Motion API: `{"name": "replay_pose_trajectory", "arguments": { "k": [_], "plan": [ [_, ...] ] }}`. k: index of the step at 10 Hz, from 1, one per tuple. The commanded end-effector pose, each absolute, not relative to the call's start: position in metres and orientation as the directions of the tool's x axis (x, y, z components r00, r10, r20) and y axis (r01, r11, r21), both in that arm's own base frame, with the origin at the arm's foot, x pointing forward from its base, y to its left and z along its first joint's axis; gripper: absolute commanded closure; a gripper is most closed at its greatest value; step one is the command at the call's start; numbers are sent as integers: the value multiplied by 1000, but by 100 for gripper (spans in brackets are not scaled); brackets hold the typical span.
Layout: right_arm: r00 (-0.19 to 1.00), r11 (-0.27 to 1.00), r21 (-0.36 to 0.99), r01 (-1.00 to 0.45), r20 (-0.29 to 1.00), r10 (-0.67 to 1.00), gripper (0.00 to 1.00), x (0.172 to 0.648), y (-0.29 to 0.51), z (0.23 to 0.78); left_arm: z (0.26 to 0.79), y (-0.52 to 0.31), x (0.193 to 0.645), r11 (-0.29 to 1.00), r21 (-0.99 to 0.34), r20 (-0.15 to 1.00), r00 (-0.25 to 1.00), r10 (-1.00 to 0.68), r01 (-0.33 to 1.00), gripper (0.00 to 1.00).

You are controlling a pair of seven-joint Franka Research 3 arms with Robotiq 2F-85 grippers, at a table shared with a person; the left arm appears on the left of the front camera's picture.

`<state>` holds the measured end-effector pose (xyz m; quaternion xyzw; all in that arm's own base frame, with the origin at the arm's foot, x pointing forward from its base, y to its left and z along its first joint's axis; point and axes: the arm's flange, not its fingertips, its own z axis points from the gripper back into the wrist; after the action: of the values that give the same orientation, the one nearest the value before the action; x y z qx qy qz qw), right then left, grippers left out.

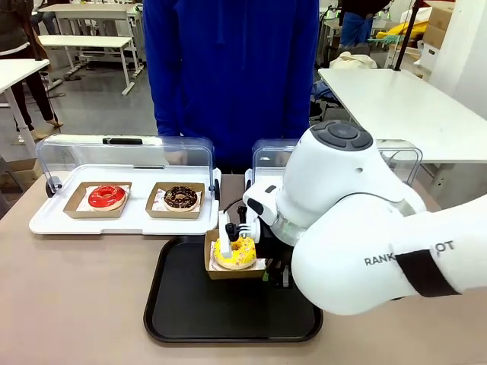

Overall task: Move the third donut from the left to the tray.
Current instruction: Pick up the Paper togo box containing the Donut indicated by the person and place it on the Handle tray.

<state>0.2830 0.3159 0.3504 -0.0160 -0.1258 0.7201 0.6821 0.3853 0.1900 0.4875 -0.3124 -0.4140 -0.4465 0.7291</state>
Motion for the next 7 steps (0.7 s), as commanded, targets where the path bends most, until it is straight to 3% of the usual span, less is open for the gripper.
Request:
{"name": "replay_pose_trajectory", "arguments": {
  "k": [1,7],
  "plan": [
    [-41,-1,-252,-968,156,987,98,236,276,312,489,189,384,398,-76,889,243,-389,914,0],
    [-19,21,-255,-967,152,988,98,232,271,281,489,189,384,398,-76,889,243,-389,914,0]
  ]
}}
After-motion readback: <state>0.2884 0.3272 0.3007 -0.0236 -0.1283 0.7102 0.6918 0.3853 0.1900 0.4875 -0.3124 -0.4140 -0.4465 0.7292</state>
